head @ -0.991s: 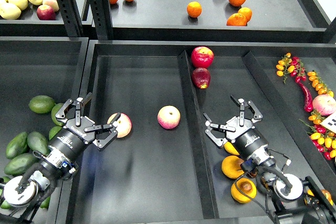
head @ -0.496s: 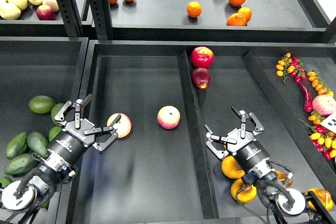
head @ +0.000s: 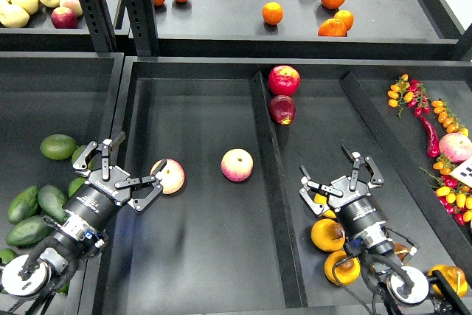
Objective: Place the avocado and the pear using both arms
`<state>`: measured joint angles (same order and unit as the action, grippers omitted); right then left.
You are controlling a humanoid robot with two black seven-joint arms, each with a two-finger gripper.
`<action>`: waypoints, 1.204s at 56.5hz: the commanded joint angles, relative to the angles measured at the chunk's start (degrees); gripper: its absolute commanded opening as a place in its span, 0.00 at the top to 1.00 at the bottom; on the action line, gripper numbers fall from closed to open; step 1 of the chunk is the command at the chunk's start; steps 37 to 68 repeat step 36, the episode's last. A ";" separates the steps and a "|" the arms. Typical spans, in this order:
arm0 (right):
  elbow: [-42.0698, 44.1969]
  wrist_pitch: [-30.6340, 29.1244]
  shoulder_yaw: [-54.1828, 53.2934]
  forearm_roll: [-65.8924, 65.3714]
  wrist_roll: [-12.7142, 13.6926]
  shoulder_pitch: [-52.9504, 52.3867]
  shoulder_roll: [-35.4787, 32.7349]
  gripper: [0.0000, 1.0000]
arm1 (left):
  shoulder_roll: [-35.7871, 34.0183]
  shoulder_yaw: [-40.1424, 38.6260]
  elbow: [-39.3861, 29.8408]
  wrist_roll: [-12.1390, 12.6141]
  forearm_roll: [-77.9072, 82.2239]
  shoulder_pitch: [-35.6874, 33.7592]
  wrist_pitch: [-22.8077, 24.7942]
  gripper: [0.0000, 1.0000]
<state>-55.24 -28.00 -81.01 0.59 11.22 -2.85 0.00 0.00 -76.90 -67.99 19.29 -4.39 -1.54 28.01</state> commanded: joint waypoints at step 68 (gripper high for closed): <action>1.01 0.00 -0.11 -0.32 0.74 0.04 0.00 0.00 | 0.00 0.17 0.23 -2.24 0.09 0.39 -0.01 0.00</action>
